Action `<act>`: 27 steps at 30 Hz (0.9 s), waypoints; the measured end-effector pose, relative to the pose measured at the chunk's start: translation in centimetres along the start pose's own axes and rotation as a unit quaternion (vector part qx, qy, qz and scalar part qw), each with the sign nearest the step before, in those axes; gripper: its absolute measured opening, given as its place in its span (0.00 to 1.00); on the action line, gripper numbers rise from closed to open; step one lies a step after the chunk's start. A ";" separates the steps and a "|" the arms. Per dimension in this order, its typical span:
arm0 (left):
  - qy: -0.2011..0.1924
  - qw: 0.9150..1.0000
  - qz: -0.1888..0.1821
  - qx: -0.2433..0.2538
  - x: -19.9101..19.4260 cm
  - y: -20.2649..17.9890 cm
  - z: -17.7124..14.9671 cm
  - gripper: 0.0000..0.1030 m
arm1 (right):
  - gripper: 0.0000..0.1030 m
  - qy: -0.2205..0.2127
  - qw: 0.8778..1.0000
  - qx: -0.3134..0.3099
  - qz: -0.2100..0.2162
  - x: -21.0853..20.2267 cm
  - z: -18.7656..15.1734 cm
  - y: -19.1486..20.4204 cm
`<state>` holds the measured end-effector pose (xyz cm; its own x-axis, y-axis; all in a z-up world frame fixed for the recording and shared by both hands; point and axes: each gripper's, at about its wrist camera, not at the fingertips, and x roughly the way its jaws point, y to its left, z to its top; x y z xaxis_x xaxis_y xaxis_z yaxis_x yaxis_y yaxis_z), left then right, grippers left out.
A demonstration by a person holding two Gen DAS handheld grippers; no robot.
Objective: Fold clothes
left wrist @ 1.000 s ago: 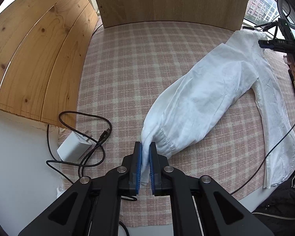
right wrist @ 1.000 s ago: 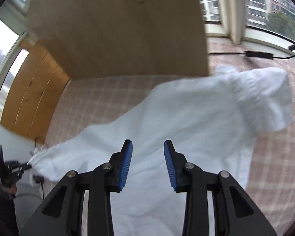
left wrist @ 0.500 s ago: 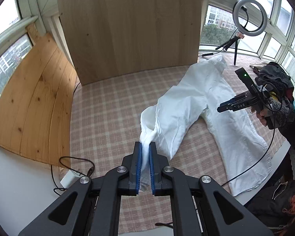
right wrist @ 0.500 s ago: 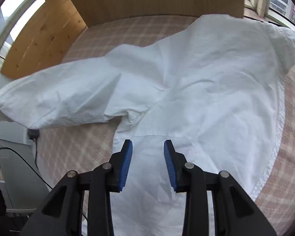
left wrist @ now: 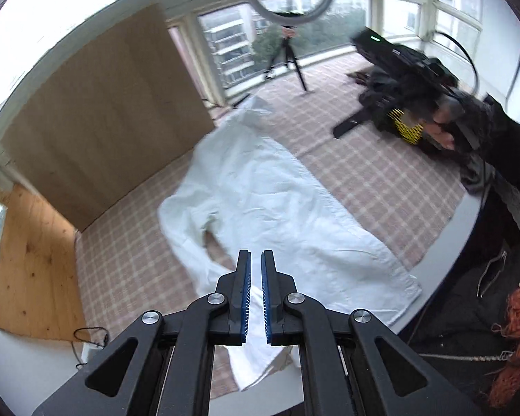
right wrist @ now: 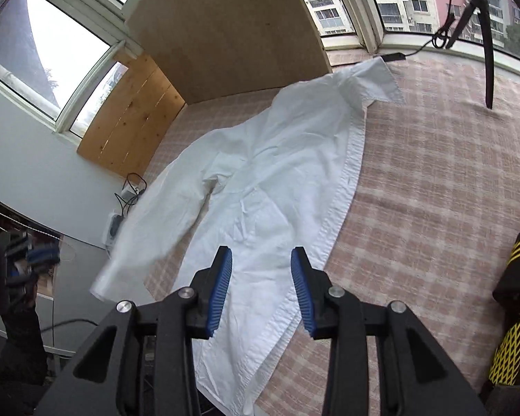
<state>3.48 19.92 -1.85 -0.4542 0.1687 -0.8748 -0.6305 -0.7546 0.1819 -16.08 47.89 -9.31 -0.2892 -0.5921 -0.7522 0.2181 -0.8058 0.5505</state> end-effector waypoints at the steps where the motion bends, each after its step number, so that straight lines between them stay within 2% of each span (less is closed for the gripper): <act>1: 0.014 1.000 -0.015 0.019 1.3 -2.3 0.2 0.05 | 0.34 0.006 1.000 0.004 0.007 0.6 0.0 -0.5; 4: 0.064 0.995 -0.063 0.051 5.8 -8.0 -0.7 0.05 | 0.34 0.026 0.999 0.003 0.022 2.3 0.2 -1.1; 7: 0.094 0.991 -0.100 0.006 8.6 -9.8 -2.6 0.09 | 0.35 0.047 0.998 -0.022 0.023 4.2 1.0 0.2; 10: 0.092 0.988 -0.087 -0.086 8.8 -7.2 -6.2 0.09 | 0.40 0.068 0.996 -0.048 0.025 6.1 1.7 1.5; 11: 0.090 0.986 -0.080 -0.116 8.8 -6.2 -7.4 0.10 | 0.46 0.076 0.995 -0.061 0.025 6.7 1.9 2.4; 12: 0.088 0.982 -0.072 -0.150 8.7 -5.1 -8.9 0.10 | 0.51 0.084 0.993 -0.075 0.025 7.5 2.0 3.4; 15: 0.081 0.965 -0.049 -0.245 8.0 -1.5 -13.7 0.12 | 0.54 0.114 0.986 -0.110 0.040 11.0 1.6 6.6; 17: 0.080 0.957 -0.022 -0.277 7.8 -0.2 -16.3 0.16 | 0.54 0.146 0.980 -0.132 0.042 14.2 0.7 8.5; 19: 0.086 0.950 -0.007 -0.301 8.1 0.9 -18.5 0.20 | 0.54 0.173 0.973 -0.151 0.024 17.3 -0.5 10.0; 21: 0.082 0.935 -0.021 -0.343 8.9 1.9 -20.0 0.20 | 0.54 0.197 0.964 -0.176 0.010 19.9 -2.2 11.2; 23: 0.076 0.928 -0.033 -0.363 9.4 2.4 -20.5 0.20 | 0.54 0.217 0.959 -0.183 0.000 21.8 -3.6 11.5; 25: 0.070 0.934 -0.027 -0.350 9.5 1.8 -19.8 0.20 | 0.54 0.217 0.961 -0.170 0.004 22.6 -4.1 11.3; 27: 0.049 0.942 -0.042 -0.330 9.5 1.1 -18.4 0.21 | 0.54 0.212 0.964 -0.160 0.011 23.1 -4.3 11.2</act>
<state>10.05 8.99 -18.22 -0.3395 0.2097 -0.9170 -0.1175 -0.9767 -0.1798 -16.33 25.25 -22.09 0.1120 -0.4995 -0.8590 0.5162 -0.7094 0.4798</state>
